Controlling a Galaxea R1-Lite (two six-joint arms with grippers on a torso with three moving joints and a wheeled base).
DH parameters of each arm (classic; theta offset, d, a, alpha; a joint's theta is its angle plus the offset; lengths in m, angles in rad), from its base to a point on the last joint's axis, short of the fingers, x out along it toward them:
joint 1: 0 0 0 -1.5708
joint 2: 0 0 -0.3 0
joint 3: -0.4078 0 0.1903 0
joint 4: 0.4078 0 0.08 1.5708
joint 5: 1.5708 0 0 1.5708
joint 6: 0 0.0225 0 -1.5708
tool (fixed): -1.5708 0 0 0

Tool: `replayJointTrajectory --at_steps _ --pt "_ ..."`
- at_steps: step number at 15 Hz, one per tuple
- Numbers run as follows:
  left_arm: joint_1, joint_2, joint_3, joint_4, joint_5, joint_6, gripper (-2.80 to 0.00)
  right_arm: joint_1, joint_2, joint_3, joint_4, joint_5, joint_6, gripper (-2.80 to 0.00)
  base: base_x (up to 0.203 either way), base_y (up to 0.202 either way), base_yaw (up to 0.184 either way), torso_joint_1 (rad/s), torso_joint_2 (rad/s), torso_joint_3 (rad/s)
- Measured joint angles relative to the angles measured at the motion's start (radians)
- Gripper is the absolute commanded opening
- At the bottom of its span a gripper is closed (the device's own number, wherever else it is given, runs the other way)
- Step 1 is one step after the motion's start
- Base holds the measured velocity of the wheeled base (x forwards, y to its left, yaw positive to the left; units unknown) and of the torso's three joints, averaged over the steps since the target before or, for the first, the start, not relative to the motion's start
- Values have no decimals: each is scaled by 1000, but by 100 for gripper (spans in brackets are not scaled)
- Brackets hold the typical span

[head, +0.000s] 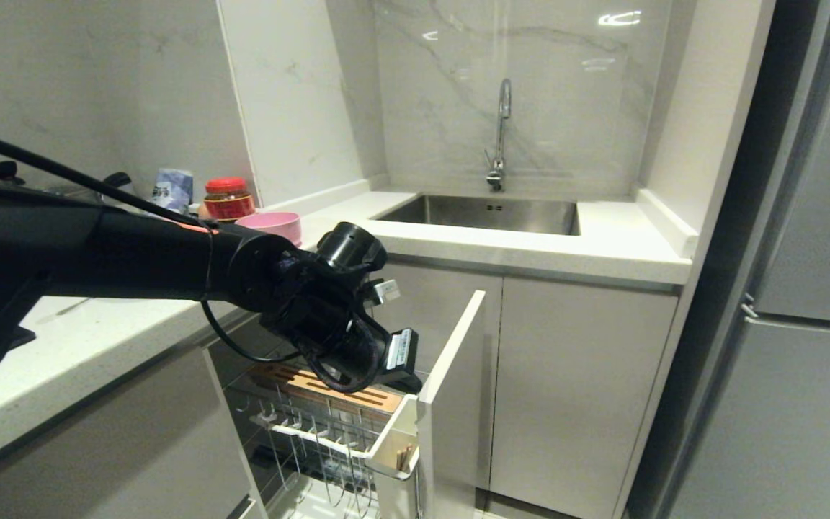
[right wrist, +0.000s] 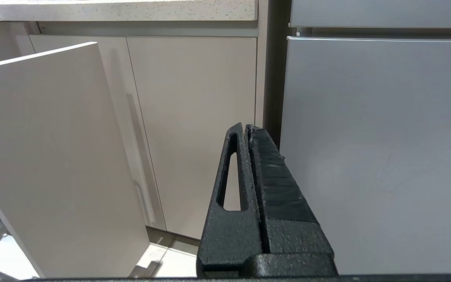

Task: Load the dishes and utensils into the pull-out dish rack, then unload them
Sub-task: Open the cupboard, then pick up the chopsticks and place it in the cupboard

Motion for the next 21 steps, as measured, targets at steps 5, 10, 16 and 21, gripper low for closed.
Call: replayJointTrajectory --at_steps 5,10,16,21 --pt "-1 -2 0 0 2 0 -280 0 0 0 0 0 0 -280 0 0 0 0 0 0" --pt "71 -123 -6 -10 16 8 -280 0 0 0 0 0 0 -280 0 0 0 0 0 0" --pt "221 -480 -9 -49 132 117 -280 0 0 0 0 0 0 -280 0 0 0 0 0 0" --pt "418 -799 9 -54 234 290 -280 0 0 0 0 0 0 -280 0 0 0 0 0 0"
